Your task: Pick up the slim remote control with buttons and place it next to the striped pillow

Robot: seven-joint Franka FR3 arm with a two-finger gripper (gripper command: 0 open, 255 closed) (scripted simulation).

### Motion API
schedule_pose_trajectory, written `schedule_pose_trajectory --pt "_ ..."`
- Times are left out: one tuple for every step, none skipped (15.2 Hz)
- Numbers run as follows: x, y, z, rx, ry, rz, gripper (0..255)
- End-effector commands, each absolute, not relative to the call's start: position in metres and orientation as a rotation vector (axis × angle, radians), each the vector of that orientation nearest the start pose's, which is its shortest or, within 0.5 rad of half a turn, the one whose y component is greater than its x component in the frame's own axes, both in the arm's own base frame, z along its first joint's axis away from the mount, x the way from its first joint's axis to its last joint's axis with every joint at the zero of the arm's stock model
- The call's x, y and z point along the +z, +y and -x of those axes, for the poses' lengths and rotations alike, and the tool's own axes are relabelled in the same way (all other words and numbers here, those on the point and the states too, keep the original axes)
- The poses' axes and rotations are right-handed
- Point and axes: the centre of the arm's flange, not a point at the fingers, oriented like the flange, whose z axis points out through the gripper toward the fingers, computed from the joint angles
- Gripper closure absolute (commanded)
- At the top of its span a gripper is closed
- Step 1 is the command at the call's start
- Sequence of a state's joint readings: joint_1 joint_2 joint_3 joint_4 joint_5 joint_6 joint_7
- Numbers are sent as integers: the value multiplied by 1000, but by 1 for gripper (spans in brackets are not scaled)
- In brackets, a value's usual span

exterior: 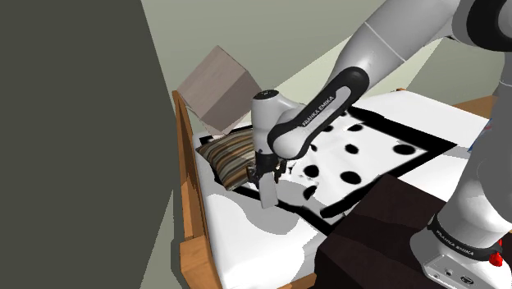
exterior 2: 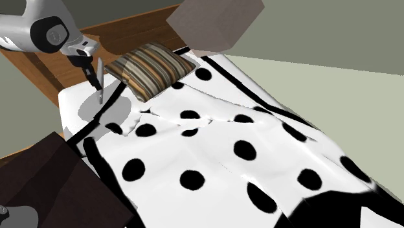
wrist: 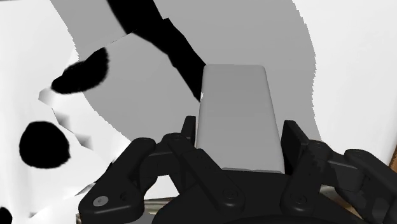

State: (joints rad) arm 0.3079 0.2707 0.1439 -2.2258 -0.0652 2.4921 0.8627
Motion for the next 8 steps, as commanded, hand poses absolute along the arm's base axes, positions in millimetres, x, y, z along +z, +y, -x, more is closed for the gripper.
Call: schedule_pose_trajectory --pt "238 241 -491 14 566 3097 255" --pt "233 241 -491 14 566 3097 255" --pt "227 241 -491 14 566 3097 255" --pt "222 241 -490 14 566 3097 255" --pt "217 241 -491 14 566 3097 255" --pt "212 241 -491 14 566 3097 255" --pt "206 241 -491 14 566 3097 255" --pt "201 241 -491 14 566 3097 255"
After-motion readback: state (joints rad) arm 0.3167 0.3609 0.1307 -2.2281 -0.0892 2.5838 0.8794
